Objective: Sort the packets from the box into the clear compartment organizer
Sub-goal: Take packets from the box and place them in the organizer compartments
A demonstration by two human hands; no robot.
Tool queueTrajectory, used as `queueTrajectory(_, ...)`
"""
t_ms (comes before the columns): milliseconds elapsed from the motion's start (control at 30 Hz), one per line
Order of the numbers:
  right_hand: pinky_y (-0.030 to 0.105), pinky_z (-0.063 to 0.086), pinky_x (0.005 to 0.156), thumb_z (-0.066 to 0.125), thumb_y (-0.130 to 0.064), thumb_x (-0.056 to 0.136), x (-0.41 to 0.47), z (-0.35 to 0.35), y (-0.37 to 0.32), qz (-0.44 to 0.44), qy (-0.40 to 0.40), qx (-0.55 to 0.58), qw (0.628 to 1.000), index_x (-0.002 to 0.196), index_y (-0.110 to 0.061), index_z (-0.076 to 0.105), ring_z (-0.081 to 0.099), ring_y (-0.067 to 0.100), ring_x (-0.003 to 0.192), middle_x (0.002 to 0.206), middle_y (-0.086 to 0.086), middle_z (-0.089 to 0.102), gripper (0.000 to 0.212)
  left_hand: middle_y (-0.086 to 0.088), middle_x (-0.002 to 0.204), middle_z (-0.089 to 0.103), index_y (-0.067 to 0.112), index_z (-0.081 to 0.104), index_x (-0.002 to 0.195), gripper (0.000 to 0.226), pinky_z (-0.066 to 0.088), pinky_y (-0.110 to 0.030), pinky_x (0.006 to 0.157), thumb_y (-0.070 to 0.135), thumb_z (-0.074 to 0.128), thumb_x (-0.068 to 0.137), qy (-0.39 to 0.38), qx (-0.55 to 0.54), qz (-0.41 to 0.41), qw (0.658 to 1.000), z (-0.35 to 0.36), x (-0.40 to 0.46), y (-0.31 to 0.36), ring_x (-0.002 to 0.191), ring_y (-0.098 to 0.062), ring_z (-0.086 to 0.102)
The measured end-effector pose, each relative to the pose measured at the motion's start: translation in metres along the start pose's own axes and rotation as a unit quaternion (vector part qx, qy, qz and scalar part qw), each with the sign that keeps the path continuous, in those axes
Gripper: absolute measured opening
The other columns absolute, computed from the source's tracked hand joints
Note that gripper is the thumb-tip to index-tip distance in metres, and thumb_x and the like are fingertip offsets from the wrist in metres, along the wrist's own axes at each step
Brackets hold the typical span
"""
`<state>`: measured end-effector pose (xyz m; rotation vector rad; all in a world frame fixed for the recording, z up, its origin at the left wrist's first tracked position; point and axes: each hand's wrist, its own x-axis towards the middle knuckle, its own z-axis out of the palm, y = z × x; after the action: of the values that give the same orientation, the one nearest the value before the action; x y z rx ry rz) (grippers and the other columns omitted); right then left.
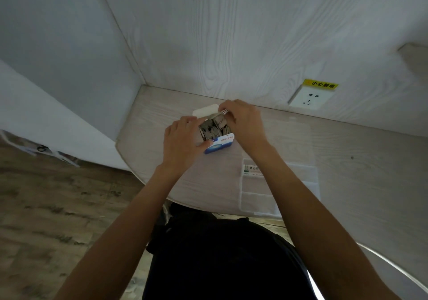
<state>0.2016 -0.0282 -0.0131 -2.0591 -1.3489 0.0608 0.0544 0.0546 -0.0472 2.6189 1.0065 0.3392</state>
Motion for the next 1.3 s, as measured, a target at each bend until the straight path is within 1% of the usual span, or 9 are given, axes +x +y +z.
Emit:
queueTrajectory(167, 0.02, 0.057, 0.062, 0.062, 0.001, 0.085, -0.009, -0.033, 0.007, 0.152, 0.048, 0.259, 0.953, 0.086, -0.012, 0.065, 0.067, 0.004, 0.078, 0.08, -0.005, 0.065, 0.014, -0.015, 0.144, 0.034, 0.015, 0.053, 0.127, 0.069, 0.028, -0.039, 0.108, 0.051, 0.07, 0.071, 0.034, -0.072, 0.03, 0.996, -0.008, 0.0, 0.001, 0.135, -0.034, 0.024)
queueTrajectory(233, 0.019, 0.057, 0.063, 0.064, 0.003, 0.084, -0.016, -0.044, 0.01, 0.146, 0.014, 0.279, 0.949, 0.086, -0.012, 0.065, 0.067, 0.004, 0.079, 0.081, -0.008, 0.065, 0.015, -0.014, 0.148, 0.026, 0.016, 0.049, 0.131, 0.067, 0.021, -0.026, 0.109, 0.054, 0.06, 0.077, 0.056, -0.145, 0.068, 0.986, -0.025, 0.002, 0.012, 0.138, -0.029, 0.017)
queueTrajectory(367, 0.018, 0.056, 0.064, 0.065, 0.003, 0.083, -0.037, -0.059, 0.009, 0.118, -0.062, 0.301, 0.944, 0.089, -0.014, 0.067, 0.069, 0.007, 0.078, 0.083, -0.005, 0.067, 0.018, 0.005, 0.143, 0.036, 0.026, 0.021, 0.146, 0.083, 0.033, -0.022, 0.1, 0.046, 0.067, 0.08, -0.188, -0.257, 0.075, 0.945, -0.053, 0.013, 0.051, 0.127, -0.005, 0.036)
queueTrajectory(467, 0.018, 0.055, 0.064, 0.066, -0.002, 0.083, -0.053, -0.064, 0.011, 0.116, -0.053, 0.289, 0.949, 0.093, -0.017, 0.068, 0.069, 0.006, 0.077, 0.084, -0.004, 0.069, 0.018, 0.004, 0.128, 0.053, 0.028, 0.013, 0.147, 0.088, 0.043, -0.027, 0.095, 0.042, 0.069, 0.08, -0.322, -0.215, 0.102, 0.916, -0.042, 0.012, 0.073, 0.11, -0.009, 0.053)
queueTrajectory(600, 0.015, 0.053, 0.073, 0.068, -0.008, 0.082, -0.075, -0.066, 0.026, 0.165, -0.028, 0.241, 0.956, 0.094, -0.019, 0.069, 0.067, 0.002, 0.079, 0.084, -0.009, 0.069, 0.016, 0.002, 0.104, 0.059, 0.021, 0.033, 0.135, 0.052, 0.045, -0.022, 0.073, 0.039, 0.055, 0.091, -0.323, -0.243, 0.129, 0.905, -0.015, 0.002, 0.091, 0.09, -0.012, 0.058)
queueTrajectory(900, 0.016, 0.053, 0.059, 0.065, -0.025, 0.087, -0.113, -0.074, 0.044, 0.304, 0.045, 0.28, 0.91, 0.088, -0.013, 0.066, 0.066, 0.005, 0.065, 0.079, 0.004, 0.068, 0.012, 0.005, 0.081, 0.051, 0.013, 0.043, 0.126, 0.03, 0.037, -0.012, 0.059, 0.029, 0.038, 0.1, -0.365, -0.225, 0.134, 0.893, 0.019, -0.015, 0.113, 0.066, -0.003, 0.049)
queueTrajectory(1067, 0.017, 0.046, 0.052, 0.067, -0.036, 0.084, -0.128, -0.076, 0.052, 0.35, 0.095, 0.231, 0.903, 0.073, -0.013, 0.066, 0.053, 0.003, 0.045, 0.055, -0.006, 0.06, 0.025, 0.0, 0.075, 0.067, 0.019, 0.059, 0.096, 0.024, 0.047, -0.023, 0.052, 0.029, 0.037, 0.1, -0.373, -0.399, 0.019, 0.838, 0.026, -0.027, 0.119, 0.062, -0.008, 0.063)
queueTrajectory(1167, 0.015, 0.041, 0.049, 0.068, -0.028, 0.085, -0.133, -0.079, 0.056, 0.352, 0.105, 0.253, 0.895, 0.075, -0.013, 0.066, 0.05, 0.002, 0.045, 0.055, -0.009, 0.058, 0.019, 0.001, 0.076, 0.072, 0.018, 0.063, 0.096, 0.023, 0.049, -0.021, 0.051, 0.027, 0.043, 0.098, -0.383, -0.467, -0.051, 0.795, 0.025, -0.032, 0.128, 0.065, -0.013, 0.067)
queueTrajectory(1300, 0.018, 0.046, 0.053, 0.067, -0.014, 0.086, -0.138, -0.081, 0.06, 0.353, 0.103, 0.305, 0.878, 0.081, -0.023, 0.064, 0.054, 0.006, 0.052, 0.066, -0.006, 0.062, 0.011, -0.003, 0.081, 0.072, 0.016, 0.064, 0.1, 0.018, 0.036, -0.018, 0.04, 0.025, 0.049, 0.096, -0.34, -0.492, -0.088, 0.797, 0.028, -0.035, 0.133, 0.065, -0.015, 0.068)
